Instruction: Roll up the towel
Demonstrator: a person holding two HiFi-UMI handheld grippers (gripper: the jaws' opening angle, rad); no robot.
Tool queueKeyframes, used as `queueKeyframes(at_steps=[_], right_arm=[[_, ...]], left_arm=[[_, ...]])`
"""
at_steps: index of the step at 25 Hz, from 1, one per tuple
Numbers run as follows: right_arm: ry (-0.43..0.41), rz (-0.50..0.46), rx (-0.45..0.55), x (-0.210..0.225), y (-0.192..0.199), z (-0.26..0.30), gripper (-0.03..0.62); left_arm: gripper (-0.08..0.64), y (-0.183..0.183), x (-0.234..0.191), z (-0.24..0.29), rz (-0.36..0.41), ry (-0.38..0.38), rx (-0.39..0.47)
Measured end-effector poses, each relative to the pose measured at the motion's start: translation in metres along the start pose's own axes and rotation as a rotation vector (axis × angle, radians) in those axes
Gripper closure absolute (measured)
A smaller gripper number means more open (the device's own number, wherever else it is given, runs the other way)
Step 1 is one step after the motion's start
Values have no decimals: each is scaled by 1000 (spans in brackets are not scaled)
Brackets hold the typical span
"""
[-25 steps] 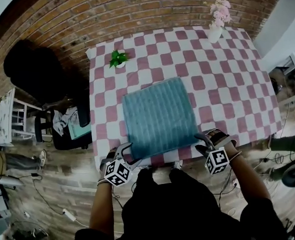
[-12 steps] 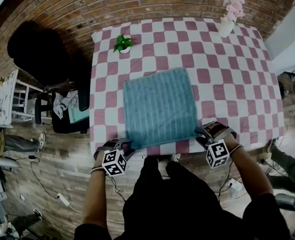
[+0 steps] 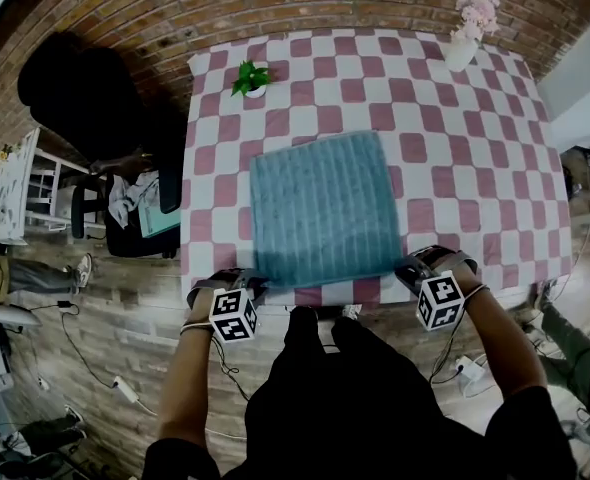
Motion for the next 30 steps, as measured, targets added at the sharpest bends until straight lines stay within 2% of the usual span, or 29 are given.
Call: queueKeyframes(at_steps=[4, 6, 11, 14, 18, 23, 26, 30], right_arm=[[1, 61, 37, 7, -2, -19, 575], [-3, 69, 51, 5, -5, -30, 575], [-65, 82, 86, -21, -20, -49, 575], [-72, 135, 113, -28, -25, -58, 575], [51, 235, 161, 2, -19, -71, 575], [221, 312, 170, 68, -8, -77, 575], [274, 390, 180, 113, -1, -73, 575], [323, 405, 139, 159, 9, -55, 574]], left_arm=[[515, 0, 1, -15, -61, -2, 52], [515, -1, 6, -23, -80, 21, 75], [517, 0, 31, -37, -89, 86, 76], [517, 1, 37, -48, -133, 79, 93], [517, 3, 16, -60, -196, 11, 156], [515, 8, -45, -74, -302, -106, 245], [515, 12, -86, -69, -341, -143, 254], [515, 16, -134, -59, -355, -177, 259]])
Point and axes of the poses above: the fingertips, and each gripper's own axes: z forward along the fingers, x to its right, y out of its underside, the point moved 8 cm from there along -z, backward along the fingers
